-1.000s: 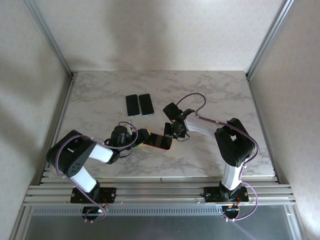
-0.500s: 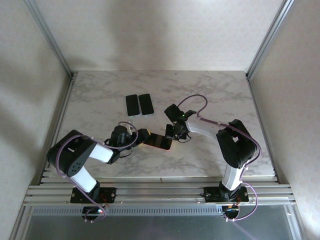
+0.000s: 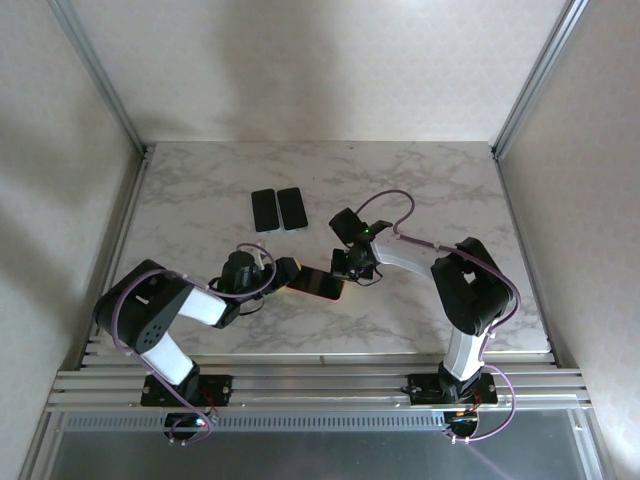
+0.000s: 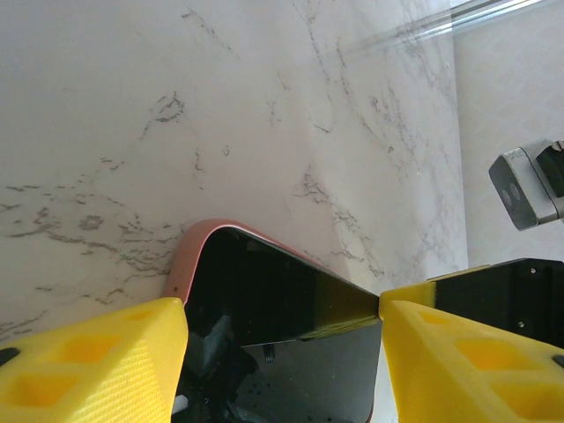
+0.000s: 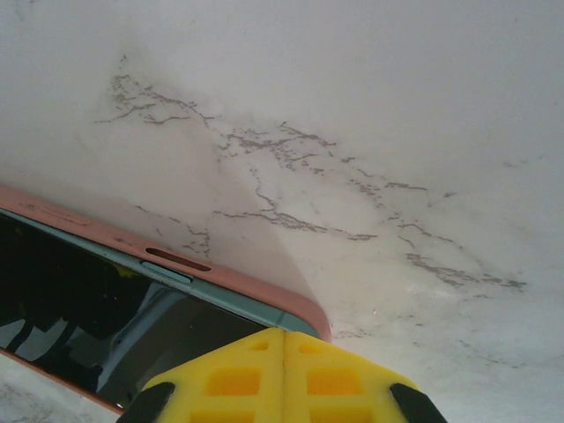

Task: Put the phone into the phone case

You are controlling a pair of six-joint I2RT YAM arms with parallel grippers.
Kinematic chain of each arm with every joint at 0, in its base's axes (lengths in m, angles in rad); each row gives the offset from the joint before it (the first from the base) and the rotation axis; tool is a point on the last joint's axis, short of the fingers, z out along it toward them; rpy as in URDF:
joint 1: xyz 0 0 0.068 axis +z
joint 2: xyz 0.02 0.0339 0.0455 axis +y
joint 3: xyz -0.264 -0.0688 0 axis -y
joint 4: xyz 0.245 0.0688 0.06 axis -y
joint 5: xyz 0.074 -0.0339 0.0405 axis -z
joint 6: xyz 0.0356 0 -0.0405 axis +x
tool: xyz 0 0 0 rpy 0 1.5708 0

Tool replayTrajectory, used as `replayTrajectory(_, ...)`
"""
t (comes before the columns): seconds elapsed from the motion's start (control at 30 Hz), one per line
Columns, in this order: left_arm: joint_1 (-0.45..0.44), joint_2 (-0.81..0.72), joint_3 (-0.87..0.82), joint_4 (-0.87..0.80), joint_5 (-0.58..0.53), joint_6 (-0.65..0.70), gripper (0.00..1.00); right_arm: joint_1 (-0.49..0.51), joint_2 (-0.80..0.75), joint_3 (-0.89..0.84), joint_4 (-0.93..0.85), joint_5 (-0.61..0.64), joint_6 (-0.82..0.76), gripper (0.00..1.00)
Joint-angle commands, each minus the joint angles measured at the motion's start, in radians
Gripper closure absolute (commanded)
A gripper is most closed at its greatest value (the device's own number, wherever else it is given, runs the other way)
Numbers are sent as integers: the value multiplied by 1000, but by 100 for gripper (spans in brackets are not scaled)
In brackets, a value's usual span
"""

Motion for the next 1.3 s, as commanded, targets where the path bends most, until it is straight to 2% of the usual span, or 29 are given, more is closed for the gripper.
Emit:
replayTrajectory(0.0, -8, 24, -10, 2, -1, -2, 40, 17, 87, -64, 6, 2, 12, 100)
replayTrajectory(0.3, -9, 26, -21, 15, 0, -8, 40, 78, 173, -121, 32, 30, 46, 100)
replayTrajectory(0.63, -9, 21, -28, 17, 0, -9, 40, 96, 228, -185, 101, 15, 84, 100)
replayTrajectory(0.83, -8, -3, -25, 2, -17, -9, 40, 97, 162, -177, 113, 0, 100, 100)
replayTrajectory(1.0, 1, -109, -34, -120, -70, 23, 40, 96, 63, -131, 93, -8, 98, 100)
replayTrajectory(1.13, 1, -218, -43, -262, -100, 74, 41, 92, 7, -75, 76, -26, 80, 91)
replayTrajectory(1.27, -12, -300, -70, -332, -87, 84, 45, 91, -42, -51, 103, -56, 73, 76)
